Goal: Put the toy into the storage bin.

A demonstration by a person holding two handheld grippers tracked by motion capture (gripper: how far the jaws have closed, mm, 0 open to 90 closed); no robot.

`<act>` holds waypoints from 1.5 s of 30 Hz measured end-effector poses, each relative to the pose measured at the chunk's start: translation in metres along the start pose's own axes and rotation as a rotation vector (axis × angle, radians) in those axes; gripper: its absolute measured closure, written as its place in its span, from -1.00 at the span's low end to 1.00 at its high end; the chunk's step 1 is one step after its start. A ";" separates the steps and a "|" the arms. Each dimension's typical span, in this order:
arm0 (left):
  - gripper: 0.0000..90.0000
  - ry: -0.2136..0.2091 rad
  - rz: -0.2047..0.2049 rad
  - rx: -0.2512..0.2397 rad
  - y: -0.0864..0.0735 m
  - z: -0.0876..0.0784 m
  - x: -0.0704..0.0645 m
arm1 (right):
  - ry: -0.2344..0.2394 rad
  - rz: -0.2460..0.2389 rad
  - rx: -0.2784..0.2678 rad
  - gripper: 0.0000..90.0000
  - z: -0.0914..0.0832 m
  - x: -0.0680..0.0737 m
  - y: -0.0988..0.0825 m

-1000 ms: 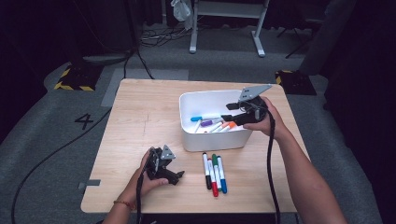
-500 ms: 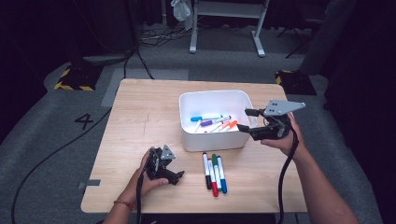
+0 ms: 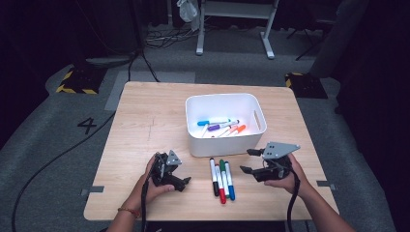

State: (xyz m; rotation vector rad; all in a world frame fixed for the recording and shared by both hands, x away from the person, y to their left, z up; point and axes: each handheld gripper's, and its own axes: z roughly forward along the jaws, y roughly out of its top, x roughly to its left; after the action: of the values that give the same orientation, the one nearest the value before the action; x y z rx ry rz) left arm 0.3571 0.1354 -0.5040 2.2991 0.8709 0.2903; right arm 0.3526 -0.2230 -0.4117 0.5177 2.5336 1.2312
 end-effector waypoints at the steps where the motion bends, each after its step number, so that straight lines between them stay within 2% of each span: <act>1: -1.00 0.000 0.001 -0.001 0.000 0.000 0.000 | 0.003 -0.001 0.009 -0.20 0.004 0.003 -0.004; 6: -1.00 0.000 0.000 0.000 0.000 0.000 0.000 | 0.059 0.018 0.050 -0.20 0.026 0.017 -0.020; 11: -1.00 0.001 -0.001 0.000 0.000 0.000 0.000 | 0.088 0.007 0.092 -0.20 0.040 0.031 -0.029; 17: -1.00 0.003 0.000 0.000 0.000 0.000 0.000 | 0.113 0.037 0.112 -0.19 0.050 0.036 -0.036; 21: -1.00 0.004 0.001 -0.001 0.000 0.000 0.000 | 0.109 0.045 0.137 -0.18 0.056 0.037 -0.040; 27: -1.00 0.005 -0.002 -0.002 0.000 0.000 0.000 | 0.064 0.062 0.166 -0.13 0.058 0.028 -0.048; 36: -1.00 0.005 -0.002 -0.002 0.000 0.000 0.000 | -0.027 0.122 0.193 0.11 0.038 0.008 -0.070; 38: -1.00 0.005 -0.002 -0.003 0.000 0.000 0.000 | -0.030 0.138 0.186 0.24 0.033 0.005 -0.074; 40: -1.00 0.005 -0.002 -0.003 0.000 0.000 0.000 | -0.038 0.134 0.180 0.36 0.030 0.002 -0.077; 45: -1.00 0.004 -0.002 -0.003 0.000 0.000 0.000 | -0.051 0.142 0.167 0.55 0.028 -0.004 -0.080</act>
State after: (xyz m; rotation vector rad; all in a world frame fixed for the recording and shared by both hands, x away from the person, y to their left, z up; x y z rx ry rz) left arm 0.3568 0.1352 -0.5041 2.2957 0.8745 0.2956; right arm 0.3516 -0.2507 -0.4922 0.7694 2.6082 1.0414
